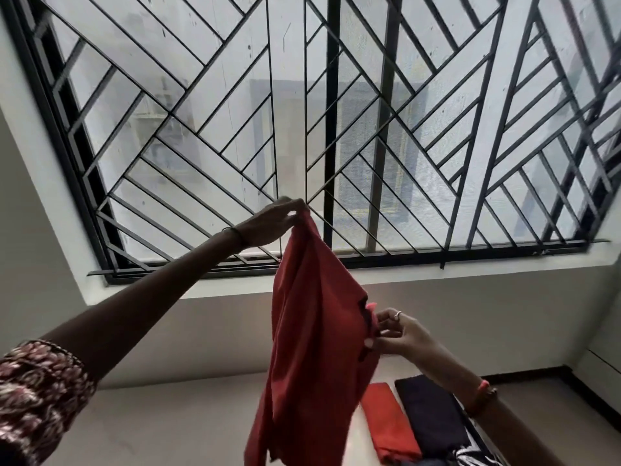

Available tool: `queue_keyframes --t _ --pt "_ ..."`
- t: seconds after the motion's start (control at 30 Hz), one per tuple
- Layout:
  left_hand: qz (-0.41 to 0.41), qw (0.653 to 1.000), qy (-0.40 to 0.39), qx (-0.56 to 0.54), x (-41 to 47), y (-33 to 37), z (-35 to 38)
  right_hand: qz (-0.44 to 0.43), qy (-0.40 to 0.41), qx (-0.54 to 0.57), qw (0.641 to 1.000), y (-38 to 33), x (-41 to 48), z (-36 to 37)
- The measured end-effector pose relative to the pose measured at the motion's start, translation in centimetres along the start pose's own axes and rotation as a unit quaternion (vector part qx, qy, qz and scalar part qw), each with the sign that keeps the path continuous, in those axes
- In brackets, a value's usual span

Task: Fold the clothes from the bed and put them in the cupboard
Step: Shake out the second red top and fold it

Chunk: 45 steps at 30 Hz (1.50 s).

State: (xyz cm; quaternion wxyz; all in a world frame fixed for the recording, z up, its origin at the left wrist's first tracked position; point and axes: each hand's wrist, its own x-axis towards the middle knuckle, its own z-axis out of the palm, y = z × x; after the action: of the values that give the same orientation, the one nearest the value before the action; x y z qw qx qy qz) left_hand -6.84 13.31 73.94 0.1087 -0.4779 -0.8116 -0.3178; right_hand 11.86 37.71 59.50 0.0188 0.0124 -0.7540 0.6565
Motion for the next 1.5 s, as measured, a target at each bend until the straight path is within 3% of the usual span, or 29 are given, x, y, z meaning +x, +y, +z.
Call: queue_keyframes --t 0.1,0.2,0.37,0.53,0.63,0.77,0.87,0.93,0.97,1.03,1.07,1.2,1.4,1.5 --pt "-0.019 0.999 0.007 -0.034 0.3 1.6 0.0 -0.006 -0.08 -0.056 0.995 -0.7 0.4 0.4" --pt "-0.024 0.997 0.034 -0.059 0.1 1.7 0.5 -0.036 -0.094 -0.088 0.991 -1.7 1.3 0.6" --pt "-0.028 0.995 0.062 -0.077 0.0 1.8 0.3 -0.122 -0.049 -0.195 0.972 -2.9 2.9 2.6" --pt "-0.035 0.994 0.081 -0.058 0.2 1.6 0.1 -0.226 0.054 -0.239 0.943 -2.6 3.5 6.9" --pt "-0.032 0.995 0.088 -0.041 0.3 2.1 0.2 -0.234 0.038 -0.299 0.924 -2.9 4.3 7.9" --pt "-0.054 0.992 0.11 -0.025 0.1 1.7 0.1 -0.199 0.026 -0.232 0.952 -3.6 5.1 6.6" --pt "-0.086 0.987 0.136 -0.023 -0.3 0.3 0.3 -0.157 -0.042 -0.147 0.976 -4.1 4.9 4.2" --pt "-0.109 0.982 0.146 -0.048 -0.5 -0.4 0.4 -0.144 -0.108 -0.266 0.947 -4.0 4.7 2.6" --pt "-0.115 0.98 0.151 -0.063 -0.5 -0.4 0.4 -0.144 -0.13 -0.363 0.911 -3.7 4.7 1.9" --pt "-0.119 0.977 0.155 -0.081 -0.2 -0.3 0.6 -0.155 -0.114 -0.488 0.852 -3.0 5.0 1.1" --pt "-0.12 0.977 0.153 -0.083 -0.1 -0.3 0.7 -0.163 -0.099 -0.491 0.85 -2.9 5.1 0.7" --pt "-0.138 0.975 0.146 -0.096 0.4 0.2 1.2 -0.197 -0.102 -0.401 0.889 -3.1 4.8 -0.3" --pt "-0.142 0.965 0.186 -0.121 1.6 0.4 1.0 -0.14 -0.127 -0.243 0.951 -3.7 4.2 0.1" --pt "-0.146 0.963 0.195 -0.116 2.0 0.7 1.1 -0.145 -0.082 -0.168 0.972 -3.7 4.4 1.2"
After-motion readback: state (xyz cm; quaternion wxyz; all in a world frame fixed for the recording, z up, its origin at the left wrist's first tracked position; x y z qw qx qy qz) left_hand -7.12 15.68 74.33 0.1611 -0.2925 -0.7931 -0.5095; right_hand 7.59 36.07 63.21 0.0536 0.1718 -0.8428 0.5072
